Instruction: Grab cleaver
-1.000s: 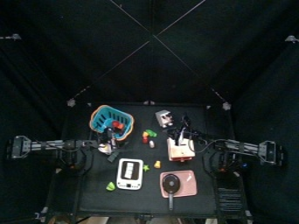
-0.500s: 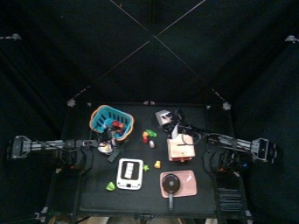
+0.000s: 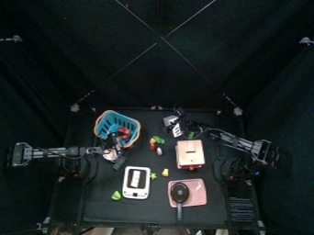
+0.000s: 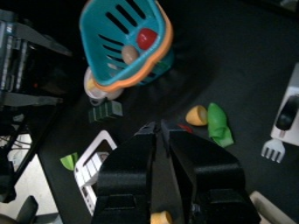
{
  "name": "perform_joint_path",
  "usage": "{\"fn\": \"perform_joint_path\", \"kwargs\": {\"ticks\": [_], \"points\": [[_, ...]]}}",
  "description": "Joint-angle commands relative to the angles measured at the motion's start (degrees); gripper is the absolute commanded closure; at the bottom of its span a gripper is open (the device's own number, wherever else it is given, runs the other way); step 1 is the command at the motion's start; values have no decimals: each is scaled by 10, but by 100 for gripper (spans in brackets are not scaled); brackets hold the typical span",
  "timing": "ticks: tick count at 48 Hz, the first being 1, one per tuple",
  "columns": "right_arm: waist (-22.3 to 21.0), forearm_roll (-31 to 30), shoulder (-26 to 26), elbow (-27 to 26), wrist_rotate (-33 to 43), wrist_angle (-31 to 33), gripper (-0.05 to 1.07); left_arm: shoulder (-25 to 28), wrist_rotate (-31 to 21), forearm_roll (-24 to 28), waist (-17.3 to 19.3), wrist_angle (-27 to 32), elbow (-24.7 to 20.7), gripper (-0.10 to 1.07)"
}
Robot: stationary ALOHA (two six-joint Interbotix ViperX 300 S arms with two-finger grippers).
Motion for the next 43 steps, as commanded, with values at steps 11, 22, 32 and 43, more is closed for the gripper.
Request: {"fn": "perform_joint_path", "kwargs": {"ticks": [11, 22, 32, 43], "points": [[9, -237, 6, -42, 190, 68, 46, -1, -1, -11, 1, 2, -4, -5], [22, -313, 14, -18, 272, -1, 45, -1, -1, -11, 1, 7, -3, -5], [38, -338, 27, -18, 296, -5, 40, 0, 0, -11, 1, 11, -1, -5], [48, -359, 43, -35, 298, 18, 27, 0, -1, -12, 1, 11, 0, -5]]}}
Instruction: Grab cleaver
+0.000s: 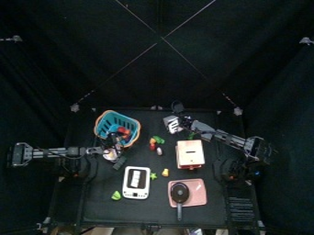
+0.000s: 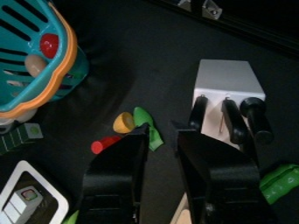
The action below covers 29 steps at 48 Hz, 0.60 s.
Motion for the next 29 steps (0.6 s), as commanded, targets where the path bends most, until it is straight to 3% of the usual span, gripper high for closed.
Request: {"fn": "perform_joint_path", "kwargs": {"ticks": [1, 29], "points": [[1, -10, -5, -24, 1, 18, 26, 0, -1, 1, 2, 2, -6, -5], [4, -58, 15, -42, 2, 58, 24, 0, 0, -7, 2, 3, -1, -5]]}}
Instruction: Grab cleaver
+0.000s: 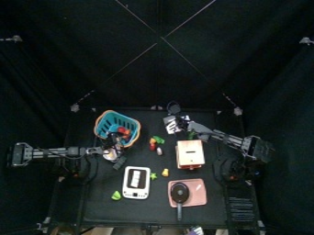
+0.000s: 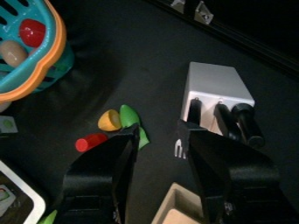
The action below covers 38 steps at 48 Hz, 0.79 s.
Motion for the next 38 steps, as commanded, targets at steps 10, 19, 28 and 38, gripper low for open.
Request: {"fn": "perform_joint_path", "kwargs": {"ticks": [10, 19, 28, 38], "points": [[-9, -11, -7, -12, 1, 4, 24, 0, 0, 1, 4, 2, -8, -5], [-13, -27, -12, -17, 0, 6, 24, -1, 0, 0, 5, 2, -5, -5], [-13, -28, -16, -22, 0, 6, 24, -1, 0, 0, 5, 2, -5, -5], [-13, -25, -17, -17, 1, 8, 24, -1, 0, 0, 5, 2, -5, -5]]}}
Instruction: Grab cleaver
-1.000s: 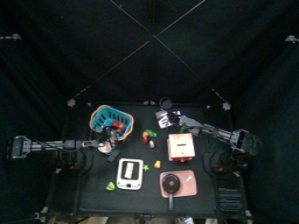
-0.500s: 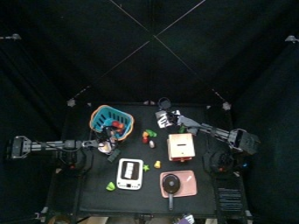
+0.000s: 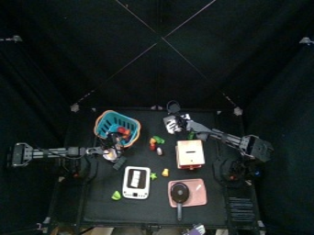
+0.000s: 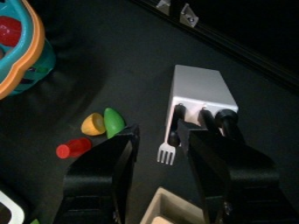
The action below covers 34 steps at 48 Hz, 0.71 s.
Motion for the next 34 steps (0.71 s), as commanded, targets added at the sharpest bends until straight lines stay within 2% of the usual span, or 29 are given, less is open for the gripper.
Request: {"fn": "perform_joint_path", "kwargs": {"ticks": [1, 34], "points": [[-3, 0, -18, -9, 1, -1, 24, 0, 0, 2, 2, 2, -9, -5], [-15, 1, -4, 16, 0, -6, 25, -1, 0, 1, 3, 2, -7, -5]]}}
